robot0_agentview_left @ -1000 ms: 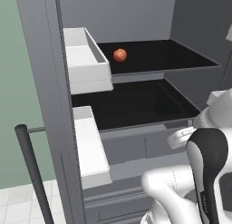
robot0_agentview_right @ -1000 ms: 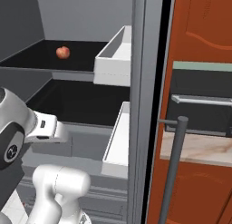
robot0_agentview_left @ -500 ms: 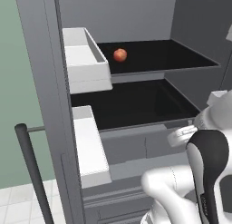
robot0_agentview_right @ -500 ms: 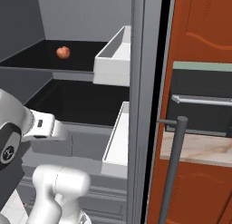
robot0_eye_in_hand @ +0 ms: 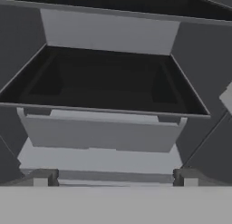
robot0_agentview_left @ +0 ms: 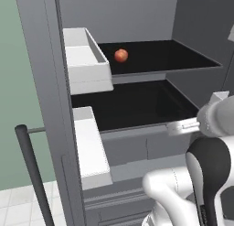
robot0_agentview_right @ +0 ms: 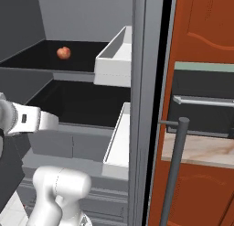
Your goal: Pick the peach and tangerine from the fridge and place them inside the tupperware on the counter.
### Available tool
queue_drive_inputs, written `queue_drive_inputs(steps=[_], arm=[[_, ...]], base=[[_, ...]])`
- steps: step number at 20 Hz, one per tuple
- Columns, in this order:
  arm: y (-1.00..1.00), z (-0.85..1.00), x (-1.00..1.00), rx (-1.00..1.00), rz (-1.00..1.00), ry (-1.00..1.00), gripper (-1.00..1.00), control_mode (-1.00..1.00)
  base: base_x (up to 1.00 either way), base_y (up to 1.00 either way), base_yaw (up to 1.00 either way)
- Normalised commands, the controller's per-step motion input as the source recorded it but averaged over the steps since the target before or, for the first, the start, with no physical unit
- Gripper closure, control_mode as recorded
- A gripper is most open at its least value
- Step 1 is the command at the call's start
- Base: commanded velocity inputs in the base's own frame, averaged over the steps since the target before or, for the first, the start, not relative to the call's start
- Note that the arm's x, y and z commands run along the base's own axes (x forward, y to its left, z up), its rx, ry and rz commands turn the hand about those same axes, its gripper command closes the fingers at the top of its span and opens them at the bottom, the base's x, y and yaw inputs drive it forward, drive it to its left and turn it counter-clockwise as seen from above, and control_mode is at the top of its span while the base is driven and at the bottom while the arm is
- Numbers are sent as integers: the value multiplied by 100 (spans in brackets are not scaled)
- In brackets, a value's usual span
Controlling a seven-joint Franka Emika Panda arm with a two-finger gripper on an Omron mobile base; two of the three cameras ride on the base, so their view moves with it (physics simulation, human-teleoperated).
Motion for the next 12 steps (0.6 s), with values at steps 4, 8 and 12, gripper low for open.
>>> queue_drive_inputs(steps=[4,8,12], arm=[[1,61,1,9,0,-9,-100,-100],[0,56,9,16,0,-1,-100,-100],[5,43,27,10,0,-1,-100,-100]], base=[[0,0,0],[0,0,0],[0,0,0]])
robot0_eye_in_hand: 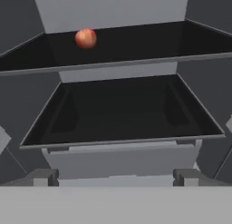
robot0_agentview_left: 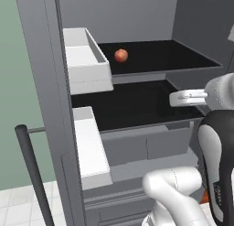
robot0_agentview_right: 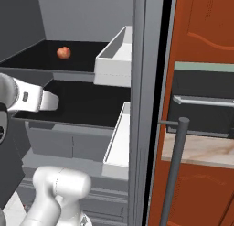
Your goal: Pick the peach and tangerine from the fridge and place them inside the tupperware on the counter.
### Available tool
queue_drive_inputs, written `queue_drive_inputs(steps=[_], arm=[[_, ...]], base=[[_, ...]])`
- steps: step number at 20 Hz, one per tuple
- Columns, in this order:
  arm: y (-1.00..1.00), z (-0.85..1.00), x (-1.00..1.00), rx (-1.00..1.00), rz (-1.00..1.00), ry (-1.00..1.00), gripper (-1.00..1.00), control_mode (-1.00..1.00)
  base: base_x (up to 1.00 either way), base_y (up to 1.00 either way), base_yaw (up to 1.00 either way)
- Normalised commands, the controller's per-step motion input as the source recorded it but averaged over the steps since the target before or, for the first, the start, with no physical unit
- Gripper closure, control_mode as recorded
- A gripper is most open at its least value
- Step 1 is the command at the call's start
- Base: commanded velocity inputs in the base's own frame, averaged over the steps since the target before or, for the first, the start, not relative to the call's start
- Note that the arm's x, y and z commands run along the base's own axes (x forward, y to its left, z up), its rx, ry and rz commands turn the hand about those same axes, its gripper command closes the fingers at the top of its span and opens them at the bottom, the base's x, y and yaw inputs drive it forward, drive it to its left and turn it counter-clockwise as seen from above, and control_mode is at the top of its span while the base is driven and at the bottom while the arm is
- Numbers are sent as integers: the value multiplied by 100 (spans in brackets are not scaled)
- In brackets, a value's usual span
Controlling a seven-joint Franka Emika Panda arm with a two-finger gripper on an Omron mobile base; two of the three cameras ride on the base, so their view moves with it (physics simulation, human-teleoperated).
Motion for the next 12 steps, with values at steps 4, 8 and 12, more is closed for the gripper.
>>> queue_drive_inputs(steps=[4,8,12], arm=[[15,29,33,1,0,-1,-100,-100],[18,12,35,0,0,0,-100,-100],[16,8,36,0,0,0,-100,-100]], base=[[0,0,0],[0,0,0],[0,0,0]])
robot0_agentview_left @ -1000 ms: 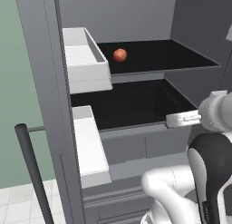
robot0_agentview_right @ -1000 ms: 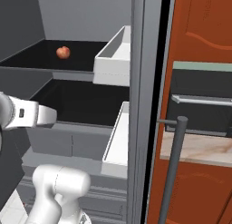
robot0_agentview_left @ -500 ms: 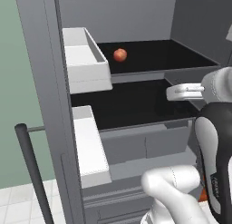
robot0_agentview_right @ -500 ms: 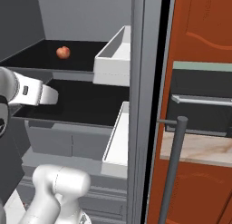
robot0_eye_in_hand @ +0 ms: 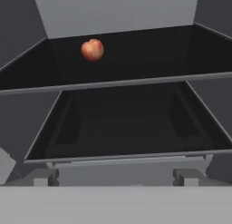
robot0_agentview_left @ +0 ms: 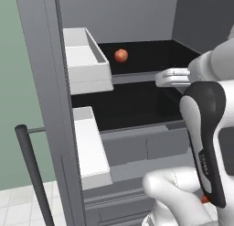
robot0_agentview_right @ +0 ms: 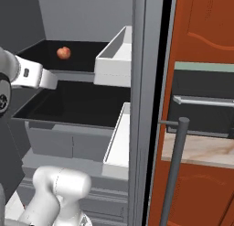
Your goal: Pick the peach and tangerine from the fridge and place them inside the tupperware on the counter.
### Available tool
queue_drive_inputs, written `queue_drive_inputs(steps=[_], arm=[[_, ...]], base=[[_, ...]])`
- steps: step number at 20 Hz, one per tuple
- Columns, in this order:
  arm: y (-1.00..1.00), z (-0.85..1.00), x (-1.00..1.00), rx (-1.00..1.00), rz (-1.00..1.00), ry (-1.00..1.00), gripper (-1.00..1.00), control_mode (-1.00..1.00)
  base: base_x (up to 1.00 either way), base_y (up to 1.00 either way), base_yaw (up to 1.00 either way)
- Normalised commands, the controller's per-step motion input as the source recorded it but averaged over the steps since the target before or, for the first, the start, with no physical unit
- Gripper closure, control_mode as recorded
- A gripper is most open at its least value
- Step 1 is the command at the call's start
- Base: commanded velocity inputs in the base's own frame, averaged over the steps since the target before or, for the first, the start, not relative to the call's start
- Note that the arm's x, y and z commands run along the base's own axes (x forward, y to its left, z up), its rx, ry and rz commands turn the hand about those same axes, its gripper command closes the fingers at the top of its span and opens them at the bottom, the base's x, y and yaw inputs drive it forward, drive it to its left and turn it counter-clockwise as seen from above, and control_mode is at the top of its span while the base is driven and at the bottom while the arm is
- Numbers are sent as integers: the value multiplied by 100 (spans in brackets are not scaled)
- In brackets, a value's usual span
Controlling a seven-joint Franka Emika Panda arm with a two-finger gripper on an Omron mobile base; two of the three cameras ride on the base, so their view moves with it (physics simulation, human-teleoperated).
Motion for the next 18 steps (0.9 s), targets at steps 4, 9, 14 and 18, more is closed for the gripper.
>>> queue_drive_inputs(steps=[4,9,14,18], arm=[[19,9,46,0,0,0,-100,-100],[15,1,63,0,0,2,-100,-100],[11,0,76,0,0,10,-100,-100],[10,0,76,0,0,12,-100,-100]], base=[[0,0,0],[0,0,0],[0,0,0],[0,0,0]])
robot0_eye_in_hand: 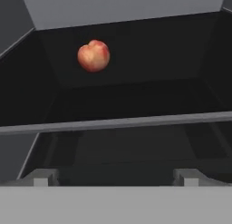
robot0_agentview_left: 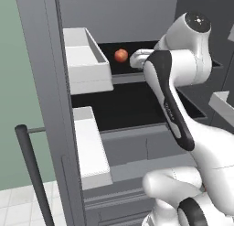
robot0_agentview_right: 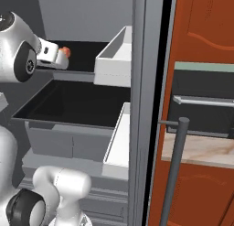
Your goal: Pick the peach and tangerine from the fridge and place them inside the tupperware on the counter.
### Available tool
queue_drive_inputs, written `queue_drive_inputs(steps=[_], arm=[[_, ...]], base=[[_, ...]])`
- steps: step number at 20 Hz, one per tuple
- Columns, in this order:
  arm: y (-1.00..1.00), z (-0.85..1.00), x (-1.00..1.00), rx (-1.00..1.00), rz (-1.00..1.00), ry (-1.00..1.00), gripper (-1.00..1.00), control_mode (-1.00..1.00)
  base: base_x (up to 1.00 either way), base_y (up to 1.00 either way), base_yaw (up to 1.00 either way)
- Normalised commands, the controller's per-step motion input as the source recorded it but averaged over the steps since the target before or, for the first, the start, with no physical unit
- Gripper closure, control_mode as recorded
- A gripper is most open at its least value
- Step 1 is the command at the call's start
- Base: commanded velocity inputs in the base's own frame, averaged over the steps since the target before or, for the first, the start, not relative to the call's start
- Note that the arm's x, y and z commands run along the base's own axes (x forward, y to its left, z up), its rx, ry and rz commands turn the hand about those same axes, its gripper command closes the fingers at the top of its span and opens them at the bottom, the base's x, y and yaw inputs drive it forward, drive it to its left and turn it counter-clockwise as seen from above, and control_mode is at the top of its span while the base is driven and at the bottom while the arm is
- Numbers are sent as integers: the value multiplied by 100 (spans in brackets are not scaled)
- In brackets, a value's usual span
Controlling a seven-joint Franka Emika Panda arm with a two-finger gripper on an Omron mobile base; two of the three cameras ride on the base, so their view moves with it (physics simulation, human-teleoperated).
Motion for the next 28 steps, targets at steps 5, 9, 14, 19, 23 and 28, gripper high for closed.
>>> queue_drive_inputs(steps=[5,9,14,19,23,28], arm=[[18,0,73,0,0,11,-100,-100],[25,0,70,0,0,8,-100,-100],[22,0,73,0,0,5,-100,-100],[6,-3,62,0,0,1,-100,-100],[0,-22,45,0,0,0,-100,-100],[1,-25,43,0,0,0,-100,-100]], base=[[0,0,0],[0,0,0],[0,0,0],[0,0,0],[0,0,0],[0,0,0]])
